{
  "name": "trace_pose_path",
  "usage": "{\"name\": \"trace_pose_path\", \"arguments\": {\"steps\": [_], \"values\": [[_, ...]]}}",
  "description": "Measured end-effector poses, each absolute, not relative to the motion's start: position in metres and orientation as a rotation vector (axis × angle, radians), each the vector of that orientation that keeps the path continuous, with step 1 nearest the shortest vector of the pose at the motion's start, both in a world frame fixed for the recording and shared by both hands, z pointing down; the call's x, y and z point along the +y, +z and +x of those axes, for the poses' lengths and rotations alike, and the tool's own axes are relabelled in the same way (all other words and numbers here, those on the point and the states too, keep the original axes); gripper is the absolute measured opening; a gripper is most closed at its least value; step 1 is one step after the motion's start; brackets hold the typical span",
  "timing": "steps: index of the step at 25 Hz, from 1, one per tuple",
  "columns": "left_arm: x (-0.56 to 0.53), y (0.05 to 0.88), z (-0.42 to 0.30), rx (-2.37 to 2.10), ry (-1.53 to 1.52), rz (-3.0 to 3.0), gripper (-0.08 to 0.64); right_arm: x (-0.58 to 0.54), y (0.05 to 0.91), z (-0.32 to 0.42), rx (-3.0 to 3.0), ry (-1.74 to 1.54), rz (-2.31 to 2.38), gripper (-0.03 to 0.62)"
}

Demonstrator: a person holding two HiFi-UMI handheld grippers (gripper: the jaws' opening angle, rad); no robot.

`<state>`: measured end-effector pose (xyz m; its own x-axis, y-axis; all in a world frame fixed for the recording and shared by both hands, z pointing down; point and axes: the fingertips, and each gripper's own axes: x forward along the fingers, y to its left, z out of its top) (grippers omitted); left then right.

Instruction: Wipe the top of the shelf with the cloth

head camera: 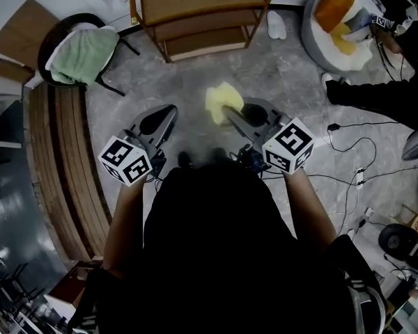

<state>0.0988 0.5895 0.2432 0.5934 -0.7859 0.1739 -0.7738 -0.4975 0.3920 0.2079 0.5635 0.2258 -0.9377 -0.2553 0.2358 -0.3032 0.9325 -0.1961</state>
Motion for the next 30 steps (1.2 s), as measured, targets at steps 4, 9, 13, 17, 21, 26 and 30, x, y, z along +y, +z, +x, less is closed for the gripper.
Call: {"name": "trace_pose_path", "arguments": {"steps": [4,9,13,17,21,26,30], "values": [[0.595,0.245,0.096,-1.266,-0.022,2.378,0.011,0.557,0.226,0.210,-2.864,0.345,0.469,0.041],[0.584,0.248,0.101,-1.303,-0.013,2.342,0.011,0.542,0.229,0.221,-2.876,0.355,0.448,0.041],[0.578,0.251,0.105,-1.323,-0.033,2.287,0.011,0.534,0.230,0.229,-2.895,0.402,0.437,0.041],[0.573,0.256,0.106,-1.342,-0.030,2.257,0.011,0.525,0.236,0.237,-2.893,0.456,0.436,0.041],[0.566,0.265,0.095,-1.349,-0.047,2.203,0.011,0.514,0.245,0.233,-2.874,0.514,0.433,0.041],[0.543,0.276,0.067,-1.336,-0.104,2.157,0.011,0.488,0.252,0.209,-2.854,0.568,0.466,0.041],[0.514,0.282,0.038,-1.319,-0.115,2.155,0.011,0.464,0.257,0.182,-2.813,0.561,0.494,0.041]]}}
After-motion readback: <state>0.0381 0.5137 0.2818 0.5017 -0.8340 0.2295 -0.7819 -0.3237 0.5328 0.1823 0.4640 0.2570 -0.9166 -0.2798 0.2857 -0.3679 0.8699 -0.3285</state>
